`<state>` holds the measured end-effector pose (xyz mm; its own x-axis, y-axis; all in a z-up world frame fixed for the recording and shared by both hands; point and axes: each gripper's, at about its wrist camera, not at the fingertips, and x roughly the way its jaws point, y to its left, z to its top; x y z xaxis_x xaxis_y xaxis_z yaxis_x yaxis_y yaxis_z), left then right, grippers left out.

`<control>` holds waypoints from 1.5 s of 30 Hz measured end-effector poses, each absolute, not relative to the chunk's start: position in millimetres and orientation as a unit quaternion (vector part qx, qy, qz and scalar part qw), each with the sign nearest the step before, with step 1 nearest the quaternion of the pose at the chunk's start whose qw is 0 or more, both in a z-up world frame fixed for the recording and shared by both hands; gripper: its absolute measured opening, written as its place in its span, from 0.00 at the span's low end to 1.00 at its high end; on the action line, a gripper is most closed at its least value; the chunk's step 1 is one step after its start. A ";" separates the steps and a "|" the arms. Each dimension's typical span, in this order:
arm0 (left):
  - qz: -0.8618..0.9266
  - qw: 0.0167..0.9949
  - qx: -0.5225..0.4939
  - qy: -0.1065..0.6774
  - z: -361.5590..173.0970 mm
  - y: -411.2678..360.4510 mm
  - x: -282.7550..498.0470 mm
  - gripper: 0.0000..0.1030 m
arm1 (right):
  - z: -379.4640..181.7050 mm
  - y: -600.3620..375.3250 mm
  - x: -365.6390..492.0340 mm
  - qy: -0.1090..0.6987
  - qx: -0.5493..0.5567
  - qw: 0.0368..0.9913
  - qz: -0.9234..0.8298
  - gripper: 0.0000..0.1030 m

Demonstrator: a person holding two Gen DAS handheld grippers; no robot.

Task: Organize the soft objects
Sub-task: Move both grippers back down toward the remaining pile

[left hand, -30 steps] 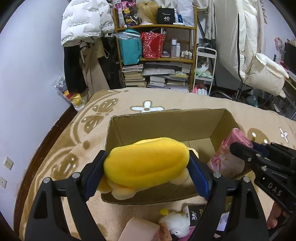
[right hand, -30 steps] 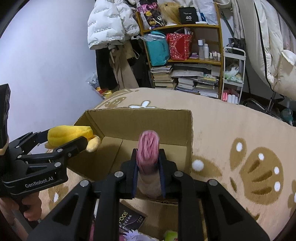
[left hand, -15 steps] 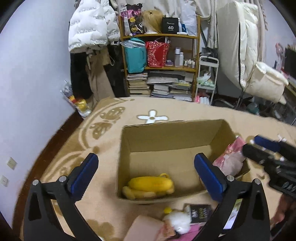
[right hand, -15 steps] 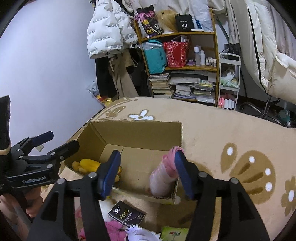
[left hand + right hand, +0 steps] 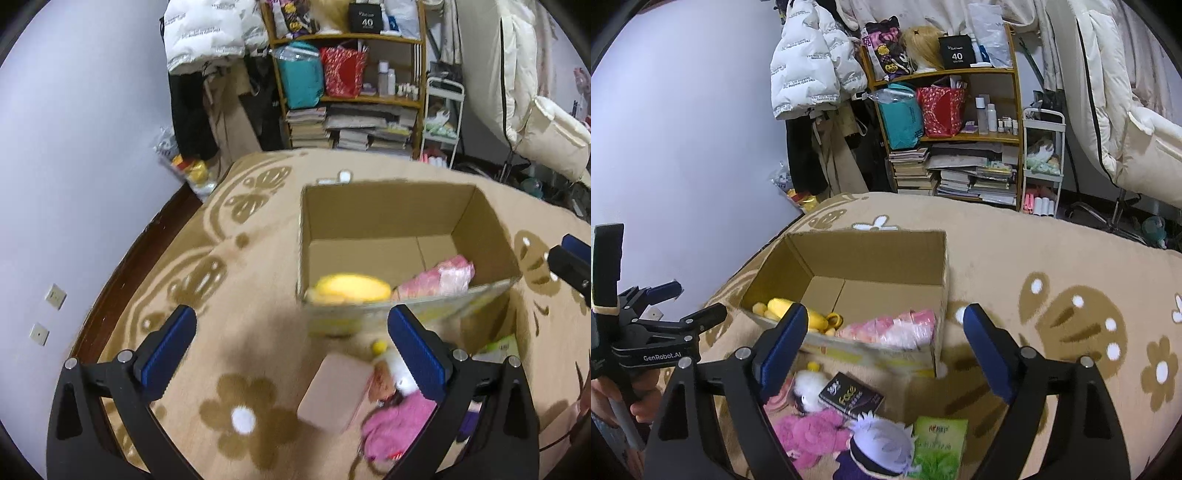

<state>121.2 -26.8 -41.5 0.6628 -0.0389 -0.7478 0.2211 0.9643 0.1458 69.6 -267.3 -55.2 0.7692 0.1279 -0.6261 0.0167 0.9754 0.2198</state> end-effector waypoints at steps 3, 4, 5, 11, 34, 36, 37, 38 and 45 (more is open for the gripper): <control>-0.064 0.898 0.120 0.418 -46.1 -24.1 115.8 0.99 | -58.2 -265.4 60.9 0.343 0.108 0.933 0.025 0.88; -0.064 0.895 0.122 0.424 -48.1 -24.3 114.7 0.99 | -59.5 -264.9 57.3 0.345 0.109 0.932 0.023 0.88; -0.065 0.892 0.123 0.430 -50.1 -24.6 113.3 1.00 | -61.0 -264.5 54.4 0.347 0.111 0.931 0.022 0.88; -0.068 0.878 0.133 0.455 -60.5 -27.4 108.6 1.00 | -69.2 -261.3 42.8 0.359 0.110 0.927 0.017 0.88; -0.057 0.814 0.181 0.550 -112.9 -38.1 119.9 1.00 | -136.4 -239.5 32.8 0.425 0.090 0.901 0.014 0.88; -0.058 0.809 0.180 0.556 -117.4 -38.6 123.1 1.00 | -143.3 -238.6 34.3 0.434 0.089 0.896 0.015 0.88; -0.057 0.807 0.180 0.560 -119.6 -38.6 125.1 0.99 | -145.8 -239.4 35.4 0.438 0.089 0.894 0.016 0.88; -0.058 0.804 0.180 0.564 -122.0 -38.9 126.9 0.99 | -148.4 -239.7 36.2 0.442 0.091 0.892 0.017 0.88; -0.064 0.782 0.172 0.596 -142.0 -42.3 139.3 0.99 | -164.9 -240.0 44.1 0.466 0.094 0.880 0.023 0.84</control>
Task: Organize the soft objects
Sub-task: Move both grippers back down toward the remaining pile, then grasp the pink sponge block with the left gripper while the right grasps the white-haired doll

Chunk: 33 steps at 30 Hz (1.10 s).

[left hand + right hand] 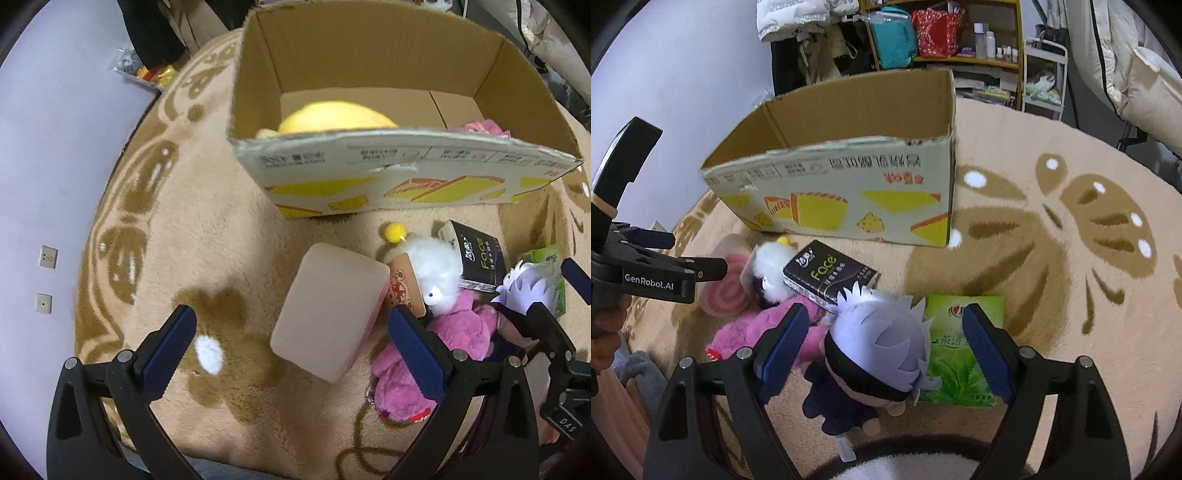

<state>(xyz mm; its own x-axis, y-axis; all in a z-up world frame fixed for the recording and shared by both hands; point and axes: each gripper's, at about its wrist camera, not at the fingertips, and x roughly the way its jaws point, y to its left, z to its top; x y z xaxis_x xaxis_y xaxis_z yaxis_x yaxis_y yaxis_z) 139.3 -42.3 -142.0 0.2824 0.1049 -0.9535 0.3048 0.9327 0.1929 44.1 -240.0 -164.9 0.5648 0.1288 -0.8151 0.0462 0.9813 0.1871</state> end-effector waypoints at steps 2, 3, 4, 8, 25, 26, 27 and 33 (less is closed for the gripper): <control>-0.065 0.778 0.175 0.600 -146.8 -44.7 140.8 0.99 | -170.2 -238.6 47.9 0.474 0.094 0.875 0.025 0.79; -0.064 0.776 0.178 0.602 -149.3 -46.2 141.7 0.99 | -172.8 -238.0 49.5 0.478 0.091 0.874 0.020 0.72; -0.064 0.774 0.181 0.603 -151.3 -47.9 142.4 0.99 | -175.6 -237.4 51.1 0.483 0.090 0.871 0.021 0.66; -0.060 0.761 0.192 0.616 -163.0 -50.7 146.8 0.99 | -179.2 -233.9 54.0 0.485 0.089 0.869 0.032 0.59; -0.088 0.745 0.169 0.640 -175.6 -53.4 149.1 0.58 | -179.3 -230.4 55.6 0.480 0.086 0.872 0.040 0.54; -0.094 0.744 0.164 0.641 -175.2 -53.4 148.3 0.57 | -177.2 -231.0 54.4 0.476 0.086 0.874 0.040 0.54; -0.100 0.742 0.158 0.643 -174.8 -53.1 147.3 0.53 | -174.3 -231.2 53.2 0.470 0.085 0.878 0.039 0.54; -0.077 0.764 0.158 0.621 -164.8 -50.9 137.1 0.50 | -158.3 -231.9 47.5 0.444 0.076 0.892 0.030 0.53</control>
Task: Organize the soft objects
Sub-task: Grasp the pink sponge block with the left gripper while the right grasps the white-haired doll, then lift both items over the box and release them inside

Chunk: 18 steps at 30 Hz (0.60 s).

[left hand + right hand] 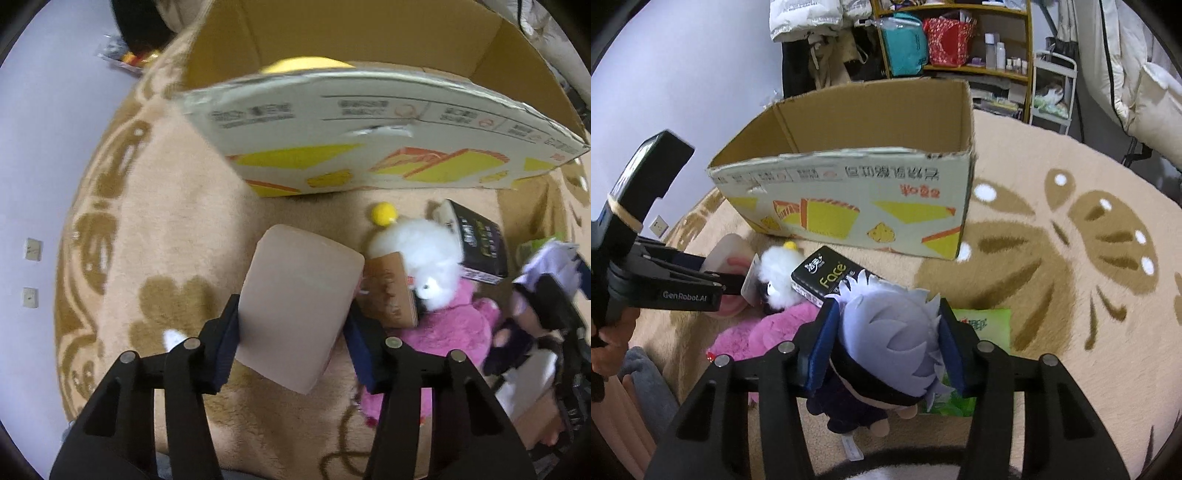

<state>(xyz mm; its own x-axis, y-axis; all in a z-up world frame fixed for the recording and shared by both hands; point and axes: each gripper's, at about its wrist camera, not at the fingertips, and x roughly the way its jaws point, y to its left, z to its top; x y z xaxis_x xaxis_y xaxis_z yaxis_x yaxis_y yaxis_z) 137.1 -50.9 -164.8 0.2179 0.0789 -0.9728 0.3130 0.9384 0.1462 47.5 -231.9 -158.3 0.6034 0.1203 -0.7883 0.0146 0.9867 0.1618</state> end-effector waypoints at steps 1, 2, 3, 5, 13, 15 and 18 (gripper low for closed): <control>-0.069 0.768 0.161 0.616 -163.3 -49.8 135.9 0.49 | -155.9 -233.1 46.2 0.440 0.077 0.894 0.027 0.53; -0.062 0.773 0.160 0.611 -160.8 -47.7 133.9 0.49 | -153.6 -234.4 44.9 0.436 0.078 0.896 0.025 0.53; -0.059 0.776 0.156 0.608 -158.3 -45.1 132.1 0.48 | -151.6 -234.9 43.9 0.432 0.078 0.898 0.023 0.53; -0.055 0.783 0.146 0.603 -151.9 -42.0 128.3 0.47 | -145.8 -236.9 43.0 0.427 0.077 0.901 0.021 0.53; -0.042 0.832 0.105 0.543 -104.1 -18.4 109.1 0.44 | -123.7 -245.3 34.7 0.395 0.076 0.915 0.007 0.53; -0.045 0.843 0.096 0.527 -93.2 -16.6 111.4 0.44 | -117.3 -246.7 34.1 0.386 0.078 0.919 0.004 0.53; -0.050 0.860 0.091 0.500 -80.1 -16.8 110.5 0.44 | -107.2 -247.9 33.7 0.373 0.076 0.925 0.002 0.53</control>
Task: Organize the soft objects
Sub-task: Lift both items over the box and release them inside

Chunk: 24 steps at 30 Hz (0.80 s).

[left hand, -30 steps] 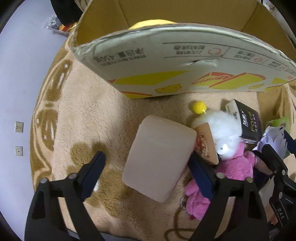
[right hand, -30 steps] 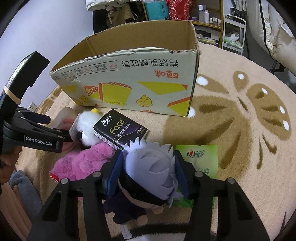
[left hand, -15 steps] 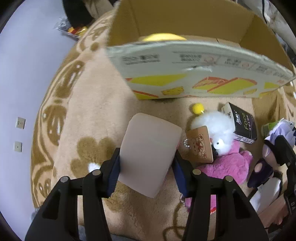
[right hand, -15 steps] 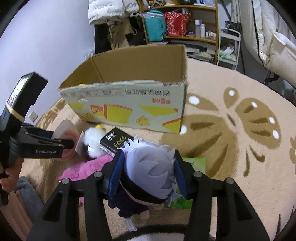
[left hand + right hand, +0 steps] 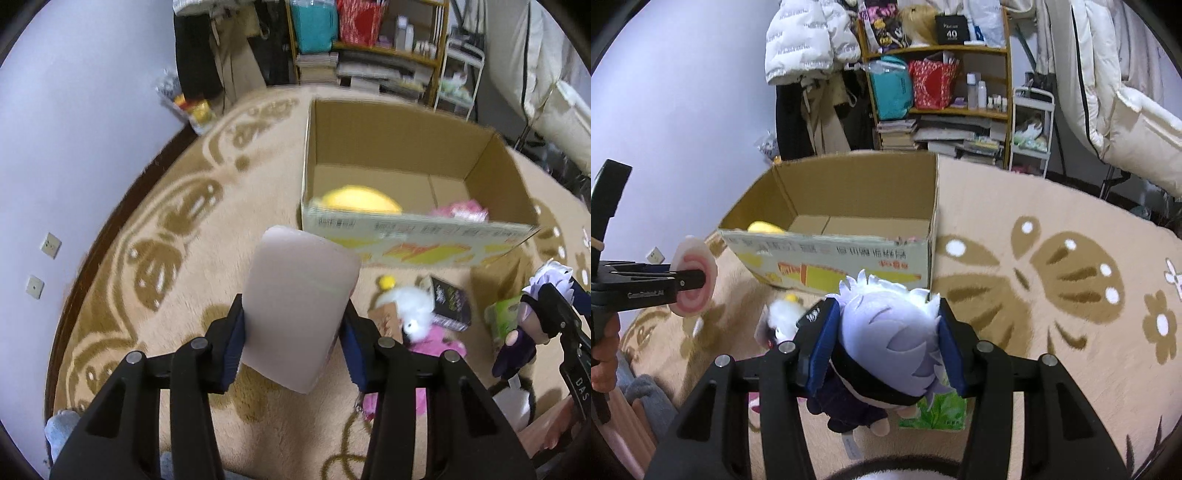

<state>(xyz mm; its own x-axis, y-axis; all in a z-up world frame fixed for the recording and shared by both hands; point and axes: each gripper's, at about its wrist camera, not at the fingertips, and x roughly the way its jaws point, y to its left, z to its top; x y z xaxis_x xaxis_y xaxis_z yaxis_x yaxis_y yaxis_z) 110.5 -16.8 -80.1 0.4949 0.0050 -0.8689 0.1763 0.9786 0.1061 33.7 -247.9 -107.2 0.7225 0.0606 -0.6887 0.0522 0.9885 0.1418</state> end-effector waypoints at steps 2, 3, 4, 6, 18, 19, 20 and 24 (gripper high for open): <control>-0.053 0.870 0.093 0.481 -72.6 -16.8 107.8 0.44 | -100.5 -248.4 32.9 0.364 0.073 0.928 0.001 0.53; -0.055 0.876 0.094 0.470 -68.3 -17.1 105.8 0.44 | -96.1 -248.5 32.9 0.359 0.073 0.931 0.000 0.53; -0.057 0.880 0.094 0.461 -64.7 -17.4 104.4 0.44 | -92.2 -248.7 32.8 0.355 0.073 0.932 0.000 0.53; -0.063 0.890 0.093 0.441 -56.1 -18.7 102.1 0.44 | -83.4 -249.1 33.6 0.344 0.072 0.936 0.000 0.53; -0.062 0.922 0.089 0.371 -20.7 -15.7 101.3 0.44 | -39.3 -248.9 48.5 0.294 0.054 0.954 0.003 0.53; -0.063 0.923 0.092 0.367 -19.7 -16.7 102.3 0.44 | -38.0 -249.2 49.7 0.292 0.052 0.955 0.003 0.53; -0.064 0.925 0.095 0.363 -18.4 -18.1 103.9 0.44 | -36.0 -249.2 51.6 0.290 0.050 0.956 0.003 0.53; -0.075 0.929 0.100 0.349 -14.4 -22.7 112.1 0.44 | -28.4 -250.5 61.4 0.281 0.043 0.959 0.001 0.53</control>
<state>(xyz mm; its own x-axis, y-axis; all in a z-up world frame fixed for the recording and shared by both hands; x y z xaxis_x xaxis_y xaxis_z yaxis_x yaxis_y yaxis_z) 112.1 -22.7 -14.4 0.7453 -0.0706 -0.6629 0.2096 0.9688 0.1325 61.4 -250.5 -28.4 0.8416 0.0259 -0.5394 0.0223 0.9963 0.0827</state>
